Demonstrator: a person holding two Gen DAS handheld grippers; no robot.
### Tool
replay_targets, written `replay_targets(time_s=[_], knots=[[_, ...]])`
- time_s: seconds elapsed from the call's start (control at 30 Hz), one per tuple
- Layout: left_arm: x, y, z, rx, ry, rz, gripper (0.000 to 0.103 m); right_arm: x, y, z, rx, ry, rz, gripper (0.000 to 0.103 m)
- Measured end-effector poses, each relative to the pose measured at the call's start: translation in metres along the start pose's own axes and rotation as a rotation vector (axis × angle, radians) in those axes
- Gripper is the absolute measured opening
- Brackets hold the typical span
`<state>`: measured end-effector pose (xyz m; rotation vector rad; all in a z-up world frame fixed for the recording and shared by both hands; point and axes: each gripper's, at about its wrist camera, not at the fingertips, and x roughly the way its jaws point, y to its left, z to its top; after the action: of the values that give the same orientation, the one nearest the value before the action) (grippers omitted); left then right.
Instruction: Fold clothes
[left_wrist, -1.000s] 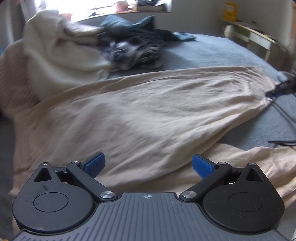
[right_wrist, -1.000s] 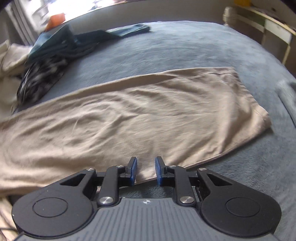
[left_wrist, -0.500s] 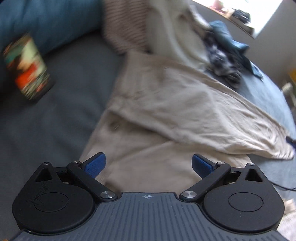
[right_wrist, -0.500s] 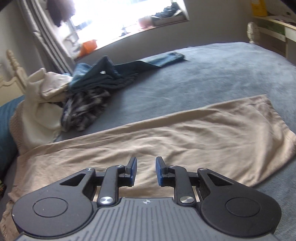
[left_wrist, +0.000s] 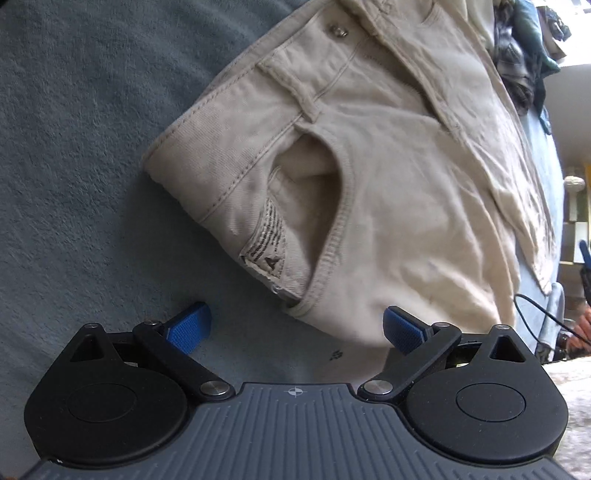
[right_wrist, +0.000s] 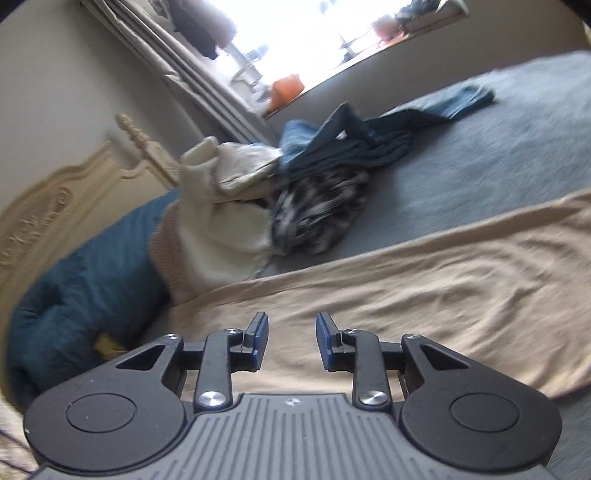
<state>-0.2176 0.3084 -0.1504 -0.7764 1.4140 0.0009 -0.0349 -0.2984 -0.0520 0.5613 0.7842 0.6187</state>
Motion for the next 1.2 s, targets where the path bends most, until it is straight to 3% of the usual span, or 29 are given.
replay_targets(time_s=[0.33, 0.6, 0.67, 0.77, 0.8, 0.87, 0.97, 1.07, 1.2], knots=[[0.000, -0.004, -0.004, -0.071, -0.049, -0.046, 0.100, -0.019, -0.005, -0.087, 0.395, 0.240, 0.262, 0.031], [0.007, -0.005, 0.000, -0.081, -0.085, -0.025, 0.095, -0.024, -0.015, -0.141, 0.474, 0.455, 0.159, 0.031], [0.005, -0.006, -0.002, -0.086, -0.099, -0.015, 0.087, -0.027, -0.020, -0.154, 0.504, 0.515, 0.152, 0.034], [0.004, -0.006, -0.005, -0.100, -0.125, -0.001, 0.073, -0.037, -0.032, -0.180, 0.553, 0.592, 0.071, 0.039], [0.004, -0.005, -0.005, -0.104, -0.134, 0.008, 0.069, -0.042, -0.039, -0.187, 0.588, 0.588, 0.038, 0.039], [0.002, -0.004, -0.007, -0.118, -0.158, 0.034, 0.044, -0.053, -0.056, -0.197, 0.684, 0.535, -0.023, 0.039], [-0.002, -0.003, -0.008, -0.159, -0.189, 0.032, 0.019, -0.064, -0.077, -0.202, 0.785, 0.430, -0.077, 0.039], [-0.007, -0.011, -0.005, -0.133, -0.199, 0.049, 0.012, -0.066, -0.085, -0.212, 0.842, 0.409, -0.086, 0.038], [-0.008, -0.010, -0.004, -0.151, -0.202, 0.041, 0.012, -0.063, -0.084, -0.232, 0.901, 0.426, -0.096, 0.039]])
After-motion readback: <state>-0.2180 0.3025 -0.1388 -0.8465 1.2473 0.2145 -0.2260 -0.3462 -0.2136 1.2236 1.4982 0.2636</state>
